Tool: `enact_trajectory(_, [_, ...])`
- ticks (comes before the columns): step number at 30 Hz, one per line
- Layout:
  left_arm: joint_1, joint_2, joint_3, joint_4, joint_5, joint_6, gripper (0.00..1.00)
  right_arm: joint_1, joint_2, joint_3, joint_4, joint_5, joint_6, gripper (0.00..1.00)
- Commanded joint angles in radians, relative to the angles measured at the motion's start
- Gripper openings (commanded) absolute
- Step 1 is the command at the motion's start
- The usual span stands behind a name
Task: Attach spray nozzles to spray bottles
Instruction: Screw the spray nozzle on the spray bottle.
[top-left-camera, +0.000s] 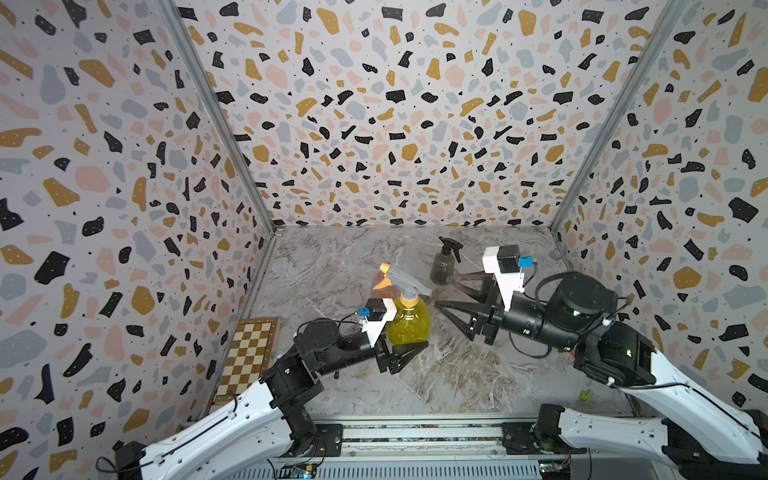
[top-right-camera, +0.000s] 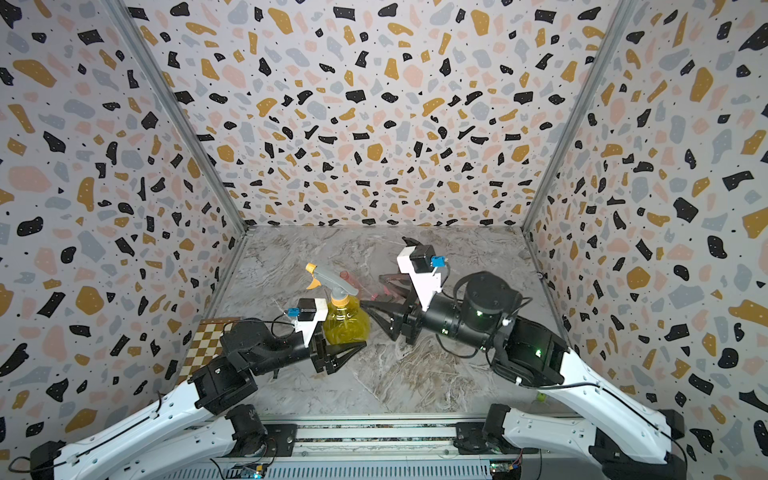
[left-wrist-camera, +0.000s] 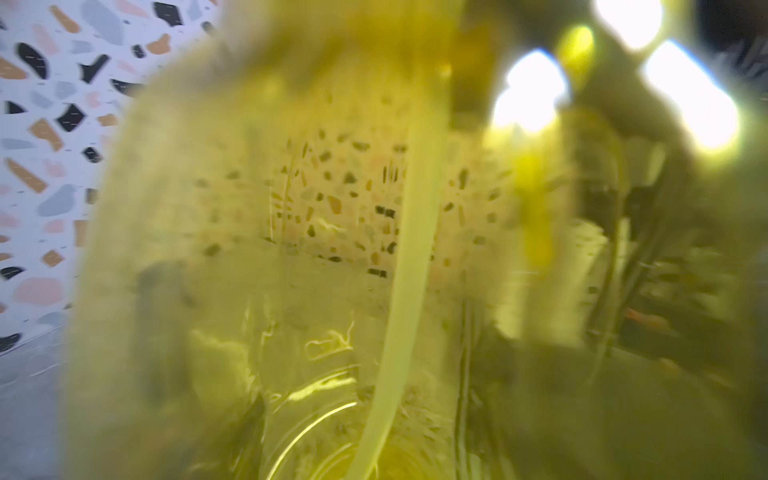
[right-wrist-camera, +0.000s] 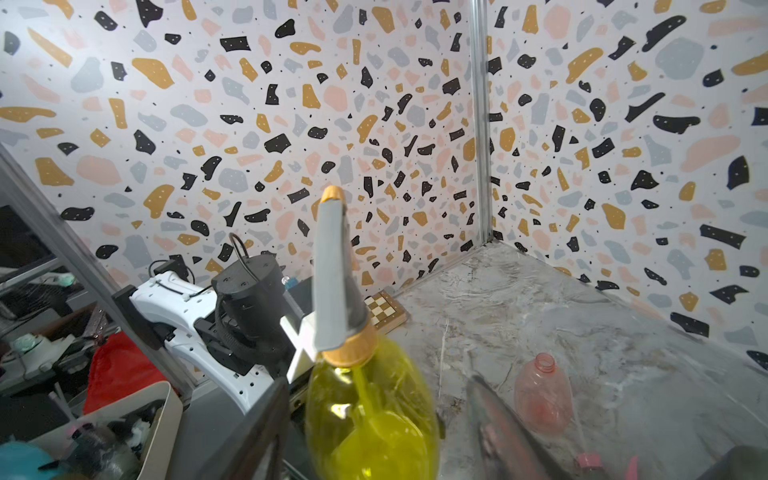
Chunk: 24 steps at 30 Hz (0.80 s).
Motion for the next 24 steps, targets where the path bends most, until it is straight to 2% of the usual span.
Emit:
enact_trajectory(1, [0.002,0.001,0.033,0.096,0.212,0.011,0.0,-0.096,0.038,0.041,-0.023,-0.481,-0.046,0.71])
enact_trajectory(10, [0.001,0.039,0.05,0.091,0.342,0.007,0.0,-0.104,0.082,0.088,-0.004,-0.545,-0.074,0.7])
enact_trajectory(17, [0.002,0.051,0.052,0.084,0.323,0.01,0.0,-0.087,0.098,0.081,0.019,-0.553,-0.056,0.6])
enact_trajectory(24, [0.002,0.053,0.055,0.074,0.302,0.015,0.0,-0.028,0.13,0.092,0.002,-0.502,-0.069,0.52])
